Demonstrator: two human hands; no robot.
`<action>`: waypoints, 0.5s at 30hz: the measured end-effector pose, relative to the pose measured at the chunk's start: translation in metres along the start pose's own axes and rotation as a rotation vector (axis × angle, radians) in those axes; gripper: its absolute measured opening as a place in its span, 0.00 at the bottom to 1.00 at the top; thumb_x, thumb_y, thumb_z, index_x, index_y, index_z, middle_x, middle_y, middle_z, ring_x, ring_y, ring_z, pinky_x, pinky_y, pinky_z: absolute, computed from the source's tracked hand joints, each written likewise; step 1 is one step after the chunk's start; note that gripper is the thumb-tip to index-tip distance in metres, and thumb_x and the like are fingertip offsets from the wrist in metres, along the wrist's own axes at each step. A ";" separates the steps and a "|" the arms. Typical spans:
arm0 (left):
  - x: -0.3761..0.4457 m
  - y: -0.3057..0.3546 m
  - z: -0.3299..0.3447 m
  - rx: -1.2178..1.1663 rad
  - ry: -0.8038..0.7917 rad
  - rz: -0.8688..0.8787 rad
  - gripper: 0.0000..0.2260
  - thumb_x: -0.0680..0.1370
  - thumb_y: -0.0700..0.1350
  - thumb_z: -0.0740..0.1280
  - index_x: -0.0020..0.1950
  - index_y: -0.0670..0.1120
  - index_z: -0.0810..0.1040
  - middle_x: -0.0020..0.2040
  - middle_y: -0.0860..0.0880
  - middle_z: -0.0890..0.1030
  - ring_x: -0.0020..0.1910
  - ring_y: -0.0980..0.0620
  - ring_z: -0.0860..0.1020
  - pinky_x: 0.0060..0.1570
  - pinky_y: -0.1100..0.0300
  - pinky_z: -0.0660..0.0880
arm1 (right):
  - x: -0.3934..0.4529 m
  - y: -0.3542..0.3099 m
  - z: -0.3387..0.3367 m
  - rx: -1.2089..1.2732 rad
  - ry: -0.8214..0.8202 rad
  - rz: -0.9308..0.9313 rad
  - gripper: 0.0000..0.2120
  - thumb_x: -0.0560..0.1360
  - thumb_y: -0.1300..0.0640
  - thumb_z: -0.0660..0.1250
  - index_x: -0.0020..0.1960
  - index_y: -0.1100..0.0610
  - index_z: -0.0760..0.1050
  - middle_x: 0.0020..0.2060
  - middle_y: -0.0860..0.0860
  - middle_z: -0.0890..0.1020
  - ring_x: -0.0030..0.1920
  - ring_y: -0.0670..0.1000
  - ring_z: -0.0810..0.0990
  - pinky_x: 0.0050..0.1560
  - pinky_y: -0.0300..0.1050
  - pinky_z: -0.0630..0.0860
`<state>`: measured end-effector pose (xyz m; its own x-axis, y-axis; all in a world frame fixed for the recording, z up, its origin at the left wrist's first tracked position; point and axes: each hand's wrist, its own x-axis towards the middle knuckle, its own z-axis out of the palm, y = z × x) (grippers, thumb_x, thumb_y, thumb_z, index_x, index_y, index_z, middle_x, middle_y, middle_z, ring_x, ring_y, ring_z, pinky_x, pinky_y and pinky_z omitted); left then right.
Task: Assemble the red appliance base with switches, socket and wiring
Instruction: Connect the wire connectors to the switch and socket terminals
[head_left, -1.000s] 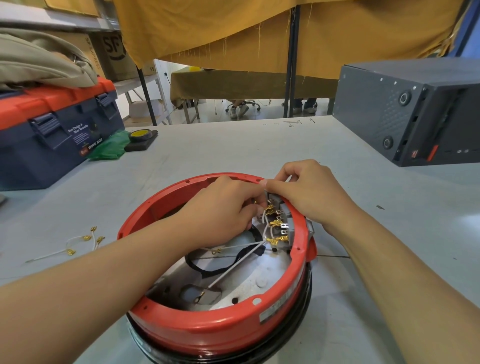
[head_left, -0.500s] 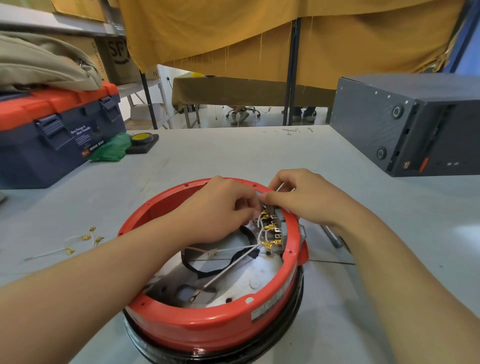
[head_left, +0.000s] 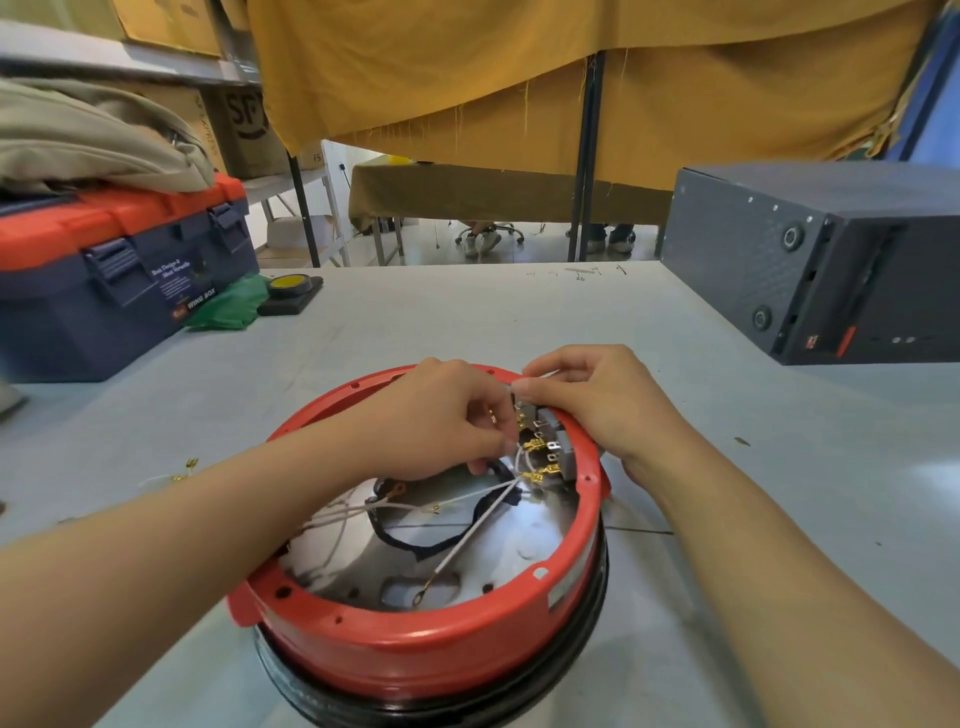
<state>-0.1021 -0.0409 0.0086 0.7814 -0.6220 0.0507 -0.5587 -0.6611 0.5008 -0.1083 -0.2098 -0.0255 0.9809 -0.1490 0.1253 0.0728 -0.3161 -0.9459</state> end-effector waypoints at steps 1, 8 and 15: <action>0.000 0.000 0.002 -0.011 0.005 -0.008 0.01 0.73 0.44 0.70 0.42 0.48 0.81 0.30 0.51 0.83 0.30 0.63 0.79 0.33 0.74 0.69 | 0.000 0.000 0.000 0.028 -0.002 0.015 0.09 0.66 0.55 0.77 0.44 0.54 0.83 0.36 0.54 0.85 0.32 0.46 0.83 0.31 0.36 0.74; 0.005 0.003 0.018 -0.015 0.109 -0.015 0.04 0.72 0.46 0.71 0.39 0.47 0.82 0.28 0.51 0.80 0.28 0.59 0.77 0.32 0.68 0.71 | 0.001 0.001 -0.001 0.033 -0.009 0.030 0.08 0.67 0.55 0.76 0.45 0.55 0.83 0.35 0.52 0.85 0.30 0.43 0.81 0.30 0.33 0.73; 0.003 0.003 0.018 -0.025 0.139 0.024 0.04 0.72 0.43 0.70 0.38 0.44 0.82 0.26 0.53 0.76 0.26 0.61 0.72 0.29 0.72 0.66 | 0.001 0.003 0.002 -0.005 -0.080 0.019 0.07 0.71 0.59 0.72 0.49 0.56 0.81 0.40 0.53 0.85 0.39 0.48 0.82 0.43 0.42 0.77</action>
<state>-0.1065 -0.0520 -0.0059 0.7997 -0.5724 0.1813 -0.5721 -0.6349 0.5192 -0.1066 -0.2093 -0.0287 0.9934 -0.0799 0.0826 0.0530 -0.3189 -0.9463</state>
